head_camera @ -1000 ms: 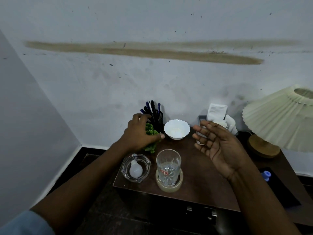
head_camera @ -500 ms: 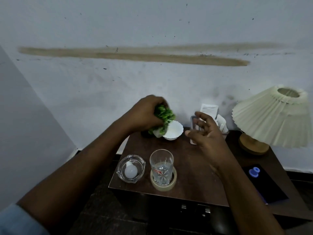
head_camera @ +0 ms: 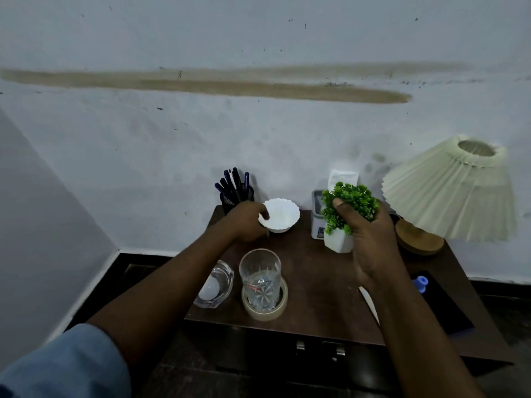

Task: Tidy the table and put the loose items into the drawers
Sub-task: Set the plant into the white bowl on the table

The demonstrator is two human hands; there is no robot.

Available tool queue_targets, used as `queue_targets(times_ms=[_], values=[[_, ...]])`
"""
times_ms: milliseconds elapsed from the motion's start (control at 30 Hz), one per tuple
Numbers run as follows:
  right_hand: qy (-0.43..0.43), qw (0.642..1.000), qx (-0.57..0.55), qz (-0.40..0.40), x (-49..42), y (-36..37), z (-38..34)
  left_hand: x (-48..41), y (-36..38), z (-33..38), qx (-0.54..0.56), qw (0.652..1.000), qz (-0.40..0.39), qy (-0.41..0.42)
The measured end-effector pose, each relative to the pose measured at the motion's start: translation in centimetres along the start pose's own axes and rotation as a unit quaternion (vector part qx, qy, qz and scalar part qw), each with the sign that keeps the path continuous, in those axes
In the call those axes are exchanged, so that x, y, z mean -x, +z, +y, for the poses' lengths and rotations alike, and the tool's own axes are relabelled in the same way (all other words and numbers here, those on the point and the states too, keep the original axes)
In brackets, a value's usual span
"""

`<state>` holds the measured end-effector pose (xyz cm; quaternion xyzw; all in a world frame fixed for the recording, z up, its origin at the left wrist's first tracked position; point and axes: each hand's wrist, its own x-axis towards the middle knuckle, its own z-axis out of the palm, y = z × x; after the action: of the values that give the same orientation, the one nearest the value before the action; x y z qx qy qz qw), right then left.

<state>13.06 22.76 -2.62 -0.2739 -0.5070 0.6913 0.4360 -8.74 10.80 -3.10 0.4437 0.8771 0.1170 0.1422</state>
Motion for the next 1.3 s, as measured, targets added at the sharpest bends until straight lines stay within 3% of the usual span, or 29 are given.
queue_targets(times_ms=[200, 300, 433, 533, 600, 700, 800, 867, 1067, 1167, 1233, 1300], values=[[-0.025, 0.999, -0.045, 0.011, 0.0, 0.2, 0.8, -1.5, 4.2, -1.4, 0.080, 0.997, 0.006, -0.019], [-0.055, 0.997, -0.050, 0.029, -0.2, 0.2, 0.0, -2.0, 4.6, -1.4, 0.130, 0.990, 0.060, -0.011], [-0.077, 0.993, -0.053, 0.065, 0.1, 0.5, -1.9, -1.0, 2.5, -0.9, 0.172, 0.982, 0.073, 0.012], [-0.067, 0.984, -0.135, 0.098, 0.5, 0.9, -4.4, 0.9, -0.9, -0.1, 0.253, 0.958, 0.128, 0.032], [-0.052, 0.972, -0.201, 0.114, 0.9, 1.1, -6.4, 2.8, -3.6, 1.1, 0.421, 0.892, 0.162, 0.028], [-0.045, 0.964, -0.241, 0.107, 1.5, 1.1, -9.2, 6.4, -6.3, 3.4, 0.684, 0.716, 0.119, 0.071], [-0.034, 0.960, -0.266, 0.082, 2.5, 1.3, -11.5, 10.2, -6.3, 5.5, 0.810, 0.574, 0.071, 0.100], [-0.034, 0.961, -0.267, 0.067, 3.0, 1.4, -12.5, 12.6, -5.2, 6.6, 0.854, 0.507, 0.025, 0.117], [-0.026, 0.978, -0.205, -0.029, 4.1, 1.6, -13.9, 17.1, -0.5, 9.2, 0.907, 0.374, -0.122, 0.147], [-0.063, 0.987, -0.110, -0.098, 4.6, 1.7, -14.1, 17.6, 0.4, 10.6, 0.936, 0.312, -0.140, 0.079], [-0.092, 0.986, -0.044, -0.130, 4.8, 2.0, -14.0, 17.4, 0.8, 11.4, 0.949, 0.284, -0.132, 0.029], [-0.123, 0.978, 0.013, -0.168, 5.0, 2.2, -13.9, 17.1, 1.1, 11.7, 0.949, 0.282, -0.142, 0.005]])
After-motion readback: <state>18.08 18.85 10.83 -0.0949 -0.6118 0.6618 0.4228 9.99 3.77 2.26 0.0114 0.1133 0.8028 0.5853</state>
